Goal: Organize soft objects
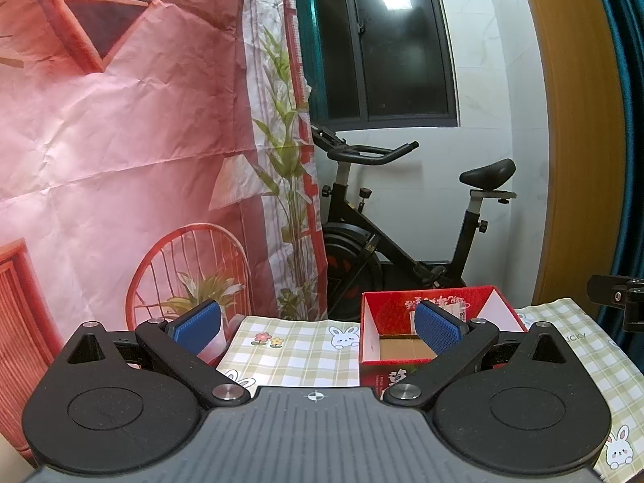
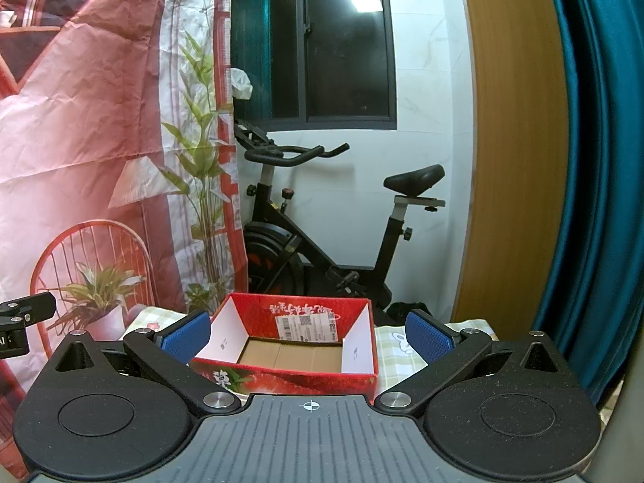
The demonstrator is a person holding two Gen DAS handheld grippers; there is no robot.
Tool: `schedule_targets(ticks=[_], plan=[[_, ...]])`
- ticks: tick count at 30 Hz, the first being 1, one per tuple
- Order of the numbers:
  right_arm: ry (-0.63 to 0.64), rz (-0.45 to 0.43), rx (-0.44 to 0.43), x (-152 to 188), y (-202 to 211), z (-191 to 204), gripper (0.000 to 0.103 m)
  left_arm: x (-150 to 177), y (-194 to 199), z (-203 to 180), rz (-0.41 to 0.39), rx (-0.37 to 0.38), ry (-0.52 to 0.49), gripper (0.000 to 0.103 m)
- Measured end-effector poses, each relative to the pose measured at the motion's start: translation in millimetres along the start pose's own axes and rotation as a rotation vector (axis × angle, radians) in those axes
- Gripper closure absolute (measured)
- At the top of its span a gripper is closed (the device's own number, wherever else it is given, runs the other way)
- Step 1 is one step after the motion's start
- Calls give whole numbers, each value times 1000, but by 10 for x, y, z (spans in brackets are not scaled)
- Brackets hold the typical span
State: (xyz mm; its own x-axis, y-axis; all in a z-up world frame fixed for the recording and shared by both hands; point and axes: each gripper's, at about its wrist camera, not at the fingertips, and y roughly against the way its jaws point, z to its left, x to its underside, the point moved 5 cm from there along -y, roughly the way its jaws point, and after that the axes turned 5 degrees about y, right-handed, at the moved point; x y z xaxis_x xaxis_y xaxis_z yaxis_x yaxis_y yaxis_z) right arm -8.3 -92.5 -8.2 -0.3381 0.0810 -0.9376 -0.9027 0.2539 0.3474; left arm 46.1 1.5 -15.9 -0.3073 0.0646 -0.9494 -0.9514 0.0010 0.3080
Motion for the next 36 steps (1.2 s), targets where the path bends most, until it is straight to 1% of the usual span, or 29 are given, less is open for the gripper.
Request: schedule_targets(ticks=[31, 36], plan=[[0, 4, -5, -14, 17, 17, 0, 7, -6, -26, 4, -2, 0, 0], [-14, -2, -25, 63, 21, 64, 0, 115, 14, -53, 16, -3, -5, 0]])
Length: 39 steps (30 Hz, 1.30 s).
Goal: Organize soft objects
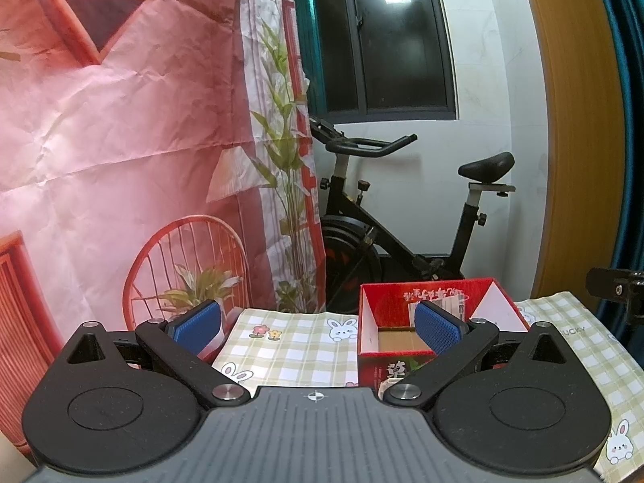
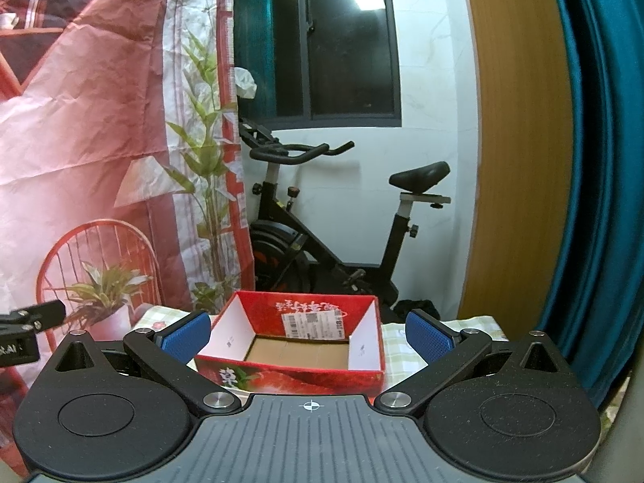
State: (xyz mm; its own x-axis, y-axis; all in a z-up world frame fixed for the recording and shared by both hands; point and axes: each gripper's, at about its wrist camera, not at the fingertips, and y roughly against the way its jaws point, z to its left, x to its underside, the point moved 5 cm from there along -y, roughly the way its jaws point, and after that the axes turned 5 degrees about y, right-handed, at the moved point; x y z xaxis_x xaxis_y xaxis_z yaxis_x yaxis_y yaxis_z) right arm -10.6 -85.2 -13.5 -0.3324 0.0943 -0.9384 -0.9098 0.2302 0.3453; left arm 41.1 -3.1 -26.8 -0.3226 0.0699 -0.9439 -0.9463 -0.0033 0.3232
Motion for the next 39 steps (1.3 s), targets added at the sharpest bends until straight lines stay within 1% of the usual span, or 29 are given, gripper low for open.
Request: schedule_targets(ticks=[1, 4, 10, 27, 29, 31, 35, 36, 39], plan=[[-5, 2, -7, 62, -16, 22, 0, 8, -14, 0, 4, -1, 0, 0], [-11, 11, -10, 98, -32, 26, 0, 38, -28, 4, 12, -1, 2, 0], [-8, 15, -5, 64, -50, 15, 0, -29, -38, 22, 15, 3, 4, 0], [-11, 20, -4, 17, -61, -16, 0, -28, -61, 30, 21, -2, 13, 0], [-16, 11, -12, 25, -59, -16, 0, -24, -70, 32, 19, -3, 11, 0], [-23, -18, -31, 33, -38, -20, 0, -6, -78, 24, 8, 2, -2, 0], [18, -141, -33, 121, -7, 2, 0, 98, -154, -2, 4, 17, -23, 0], [20, -157, -38, 160, -20, 3, 0, 147, -195, -10, 13, 22, -25, 0], [-35, -118, -85, 304, -175, -30, 0, 279, -331, -25, 41, 30, -36, 0]])
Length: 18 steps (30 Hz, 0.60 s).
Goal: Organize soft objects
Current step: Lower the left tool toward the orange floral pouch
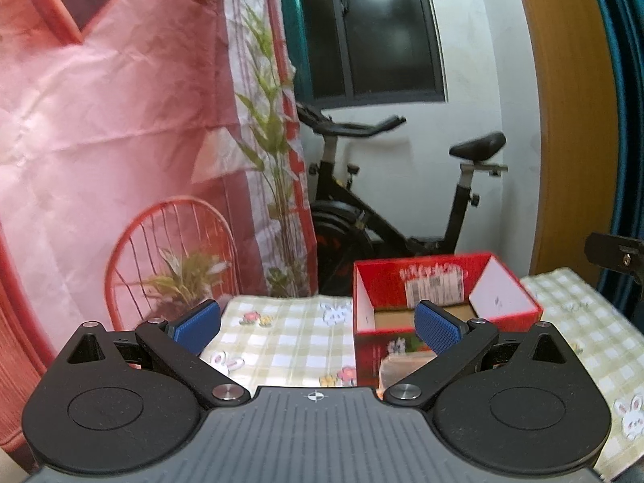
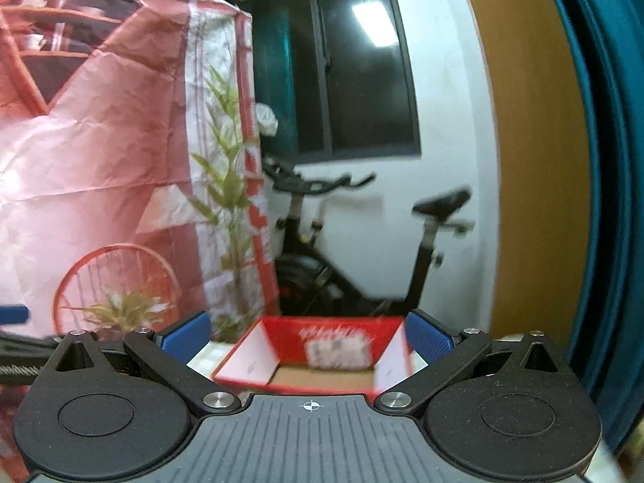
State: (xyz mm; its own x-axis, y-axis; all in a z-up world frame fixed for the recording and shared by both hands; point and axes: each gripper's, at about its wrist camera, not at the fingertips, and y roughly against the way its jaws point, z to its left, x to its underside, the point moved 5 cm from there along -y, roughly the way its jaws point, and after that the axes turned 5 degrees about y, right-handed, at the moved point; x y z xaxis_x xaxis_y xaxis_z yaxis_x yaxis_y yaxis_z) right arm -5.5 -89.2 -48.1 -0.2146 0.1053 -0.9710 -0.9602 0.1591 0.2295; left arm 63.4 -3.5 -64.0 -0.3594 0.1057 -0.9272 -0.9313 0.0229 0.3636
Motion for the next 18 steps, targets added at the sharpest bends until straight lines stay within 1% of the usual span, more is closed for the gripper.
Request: schedule_targets(ticks=[2, 4, 6, 8, 11, 14, 18], plan=[[-43, -2, -13, 131, -79, -39, 0, 103, -92, -19, 9, -4, -23, 0], [-44, -22, -7, 260, -137, -37, 0, 210, -173, -36, 10, -12, -47, 0], [-29, 9, 7, 398, -224, -5, 0, 310, -260, -39, 19, -23, -58, 0], [-19, 52, 4, 528, -324, 27, 0, 398, -357, -24, 33, -19, -52, 0], [0, 105, -48, 713, -432, 86, 0, 531, -457, 24, 62, 1, -26, 0], [42, 122, -46, 841, -512, 143, 0, 667, -581, 35, 104, 23, -8, 1], [117, 137, -62, 979, -624, 258, 0, 827, -770, 72, 188, 55, 25, 1]])
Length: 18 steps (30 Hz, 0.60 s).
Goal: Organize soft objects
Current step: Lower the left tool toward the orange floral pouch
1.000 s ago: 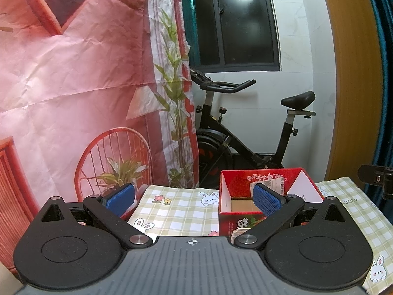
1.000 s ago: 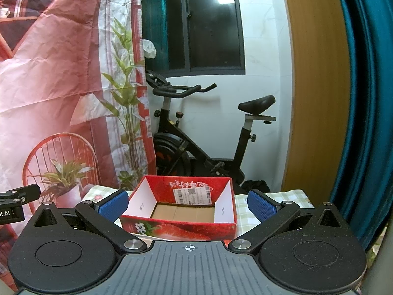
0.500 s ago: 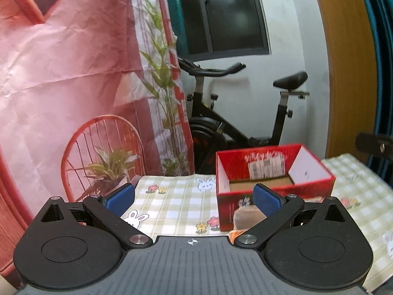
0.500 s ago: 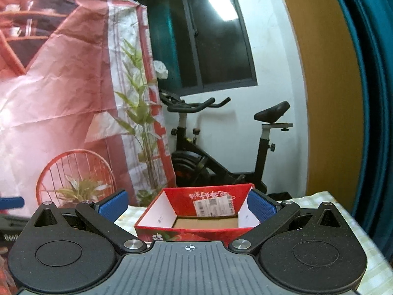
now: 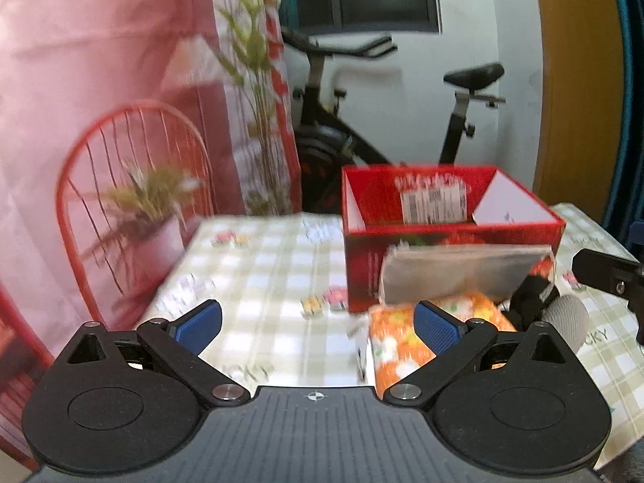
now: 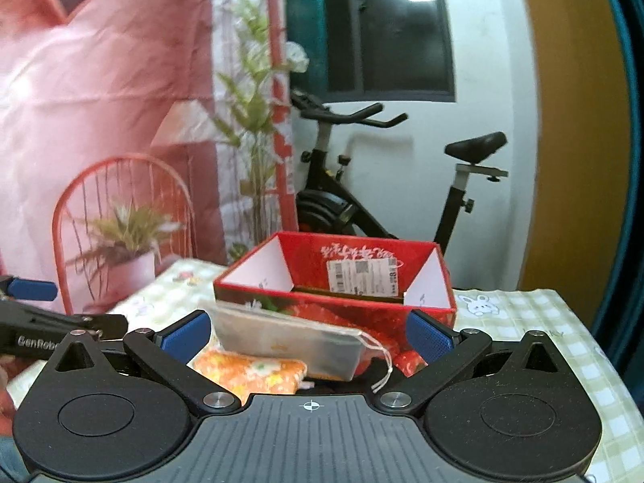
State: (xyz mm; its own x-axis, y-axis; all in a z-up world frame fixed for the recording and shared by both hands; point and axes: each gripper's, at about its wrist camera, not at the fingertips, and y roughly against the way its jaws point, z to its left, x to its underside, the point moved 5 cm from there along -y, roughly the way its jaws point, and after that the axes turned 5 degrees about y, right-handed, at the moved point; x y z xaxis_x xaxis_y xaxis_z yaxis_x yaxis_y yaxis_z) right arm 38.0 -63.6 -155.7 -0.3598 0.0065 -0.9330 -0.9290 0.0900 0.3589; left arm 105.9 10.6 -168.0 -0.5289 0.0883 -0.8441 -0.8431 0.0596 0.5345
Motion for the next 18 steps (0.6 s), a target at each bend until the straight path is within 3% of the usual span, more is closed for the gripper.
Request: schedule_targets(ticks=[8, 11, 13, 15, 18], plan=[[10, 77, 21, 270, -215, 58, 0, 297, -271, 200, 126, 83, 114, 1], [24, 108, -12, 369, -284, 102, 1, 373, -350, 242, 156, 98, 133, 6], [21, 129, -37, 414, -330, 128, 7, 417, -393, 252, 175, 116, 142, 11], [11, 154, -67, 449, -372, 137, 21, 449, -423, 253, 191, 138, 159, 17], [-6, 188, -117, 509, -419, 166, 35, 483, -474, 247, 211, 195, 195, 33]])
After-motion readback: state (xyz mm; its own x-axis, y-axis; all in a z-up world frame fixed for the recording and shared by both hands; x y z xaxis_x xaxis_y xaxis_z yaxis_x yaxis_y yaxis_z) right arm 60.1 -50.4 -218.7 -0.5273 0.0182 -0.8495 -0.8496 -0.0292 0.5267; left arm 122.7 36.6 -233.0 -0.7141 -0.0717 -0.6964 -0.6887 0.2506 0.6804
